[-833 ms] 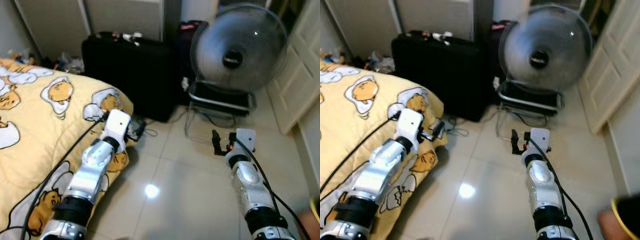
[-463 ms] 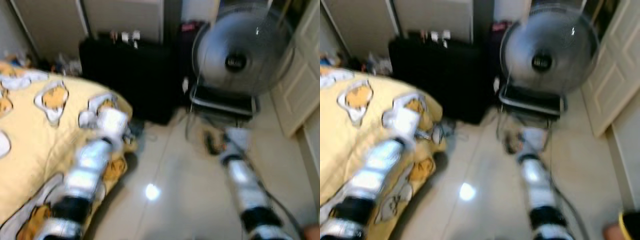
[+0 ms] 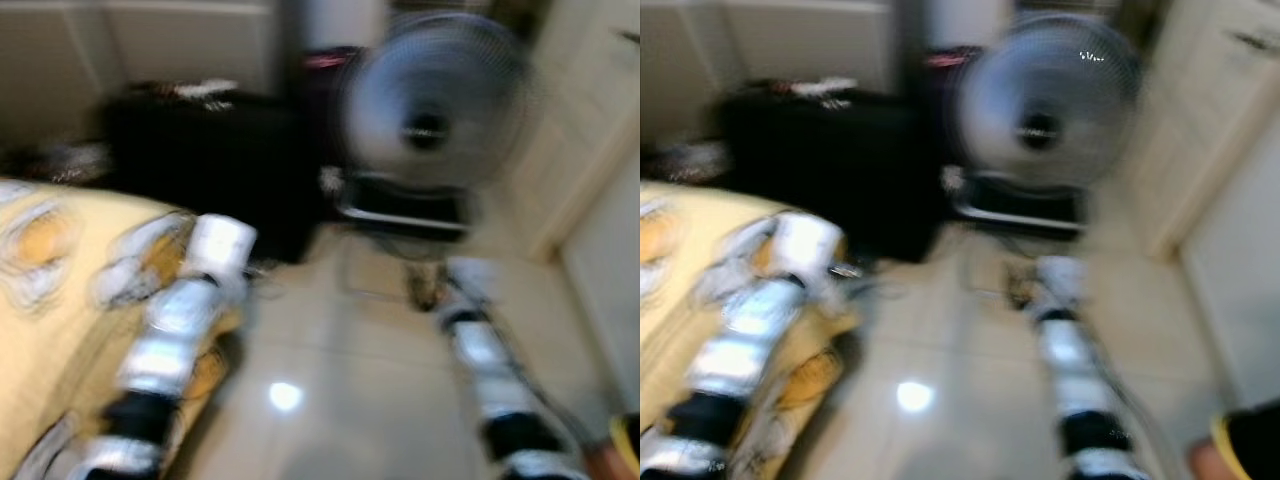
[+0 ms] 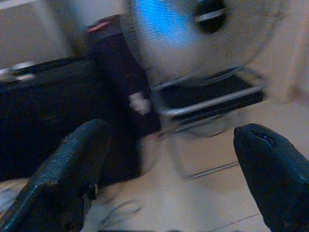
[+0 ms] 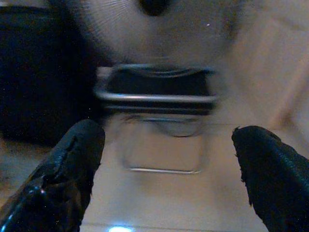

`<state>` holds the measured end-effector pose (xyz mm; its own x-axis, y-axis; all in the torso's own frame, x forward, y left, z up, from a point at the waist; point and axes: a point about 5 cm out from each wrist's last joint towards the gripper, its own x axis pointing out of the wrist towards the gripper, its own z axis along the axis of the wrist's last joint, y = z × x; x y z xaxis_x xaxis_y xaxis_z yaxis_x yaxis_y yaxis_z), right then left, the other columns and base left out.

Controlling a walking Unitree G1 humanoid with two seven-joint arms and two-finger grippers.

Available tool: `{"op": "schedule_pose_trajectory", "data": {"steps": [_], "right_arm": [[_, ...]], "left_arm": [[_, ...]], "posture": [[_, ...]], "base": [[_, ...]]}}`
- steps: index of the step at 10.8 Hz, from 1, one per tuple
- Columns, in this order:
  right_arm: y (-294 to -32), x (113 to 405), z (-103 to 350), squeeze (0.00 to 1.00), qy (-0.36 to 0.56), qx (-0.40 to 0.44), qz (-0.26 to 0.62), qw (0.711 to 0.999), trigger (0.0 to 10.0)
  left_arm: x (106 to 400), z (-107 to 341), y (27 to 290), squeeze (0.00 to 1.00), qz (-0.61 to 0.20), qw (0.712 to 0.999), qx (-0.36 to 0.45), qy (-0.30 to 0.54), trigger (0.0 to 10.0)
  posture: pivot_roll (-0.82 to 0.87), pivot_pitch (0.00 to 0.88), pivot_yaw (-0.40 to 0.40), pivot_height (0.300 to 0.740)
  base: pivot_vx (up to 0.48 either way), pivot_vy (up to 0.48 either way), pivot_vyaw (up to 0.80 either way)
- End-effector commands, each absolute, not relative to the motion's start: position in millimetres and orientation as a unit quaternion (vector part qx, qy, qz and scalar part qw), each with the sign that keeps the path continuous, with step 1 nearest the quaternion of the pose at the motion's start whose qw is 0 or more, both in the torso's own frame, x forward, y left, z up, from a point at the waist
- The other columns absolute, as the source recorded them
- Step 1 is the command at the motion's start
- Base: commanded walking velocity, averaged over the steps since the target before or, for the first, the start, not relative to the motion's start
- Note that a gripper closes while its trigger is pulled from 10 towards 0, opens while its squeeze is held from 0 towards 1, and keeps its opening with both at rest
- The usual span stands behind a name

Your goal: Clean up the room

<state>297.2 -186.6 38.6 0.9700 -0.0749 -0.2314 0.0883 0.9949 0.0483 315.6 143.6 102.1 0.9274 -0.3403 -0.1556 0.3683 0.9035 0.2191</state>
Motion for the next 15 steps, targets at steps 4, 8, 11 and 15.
{"op": "schedule_pose_trajectory", "data": {"steps": [4,8,11,15], "right_arm": [[-171.6,299.4,39.9,0.00,0.112,0.028,-0.021,0.993,10.0],[-188.6,288.9,32.4,0.00,0.121,0.009,-0.032,0.992,10.0],[-189.0,285.6,28.2,0.00,0.128,0.013,-0.037,0.991,10.0],[-184.5,285.6,25.7,0.00,0.133,0.017,-0.037,0.990,10.0]], "left_arm": [[315.9,101.7,171.5,0.00,-0.139,0.981,0.121,0.065,10.0],[305.2,90.6,181.1,0.00,-0.141,0.978,0.133,0.080,10.0],[305.0,89.8,181.7,0.00,-0.136,0.979,0.130,0.080,10.0],[305.6,90.8,183.1,0.00,-0.132,0.979,0.131,0.077,10.0]], "posture": [[-0.06,0.000,-0.004,0.740],[-0.06,0.000,0.001,0.740],[-0.06,0.000,-0.002,0.740],[-0.05,0.000,-0.003,0.740]], "base": [[0.372,0.000,0.00],[0.368,0.000,0.00],[0.370,0.000,0.00],[0.368,0.000,-0.20]]}}
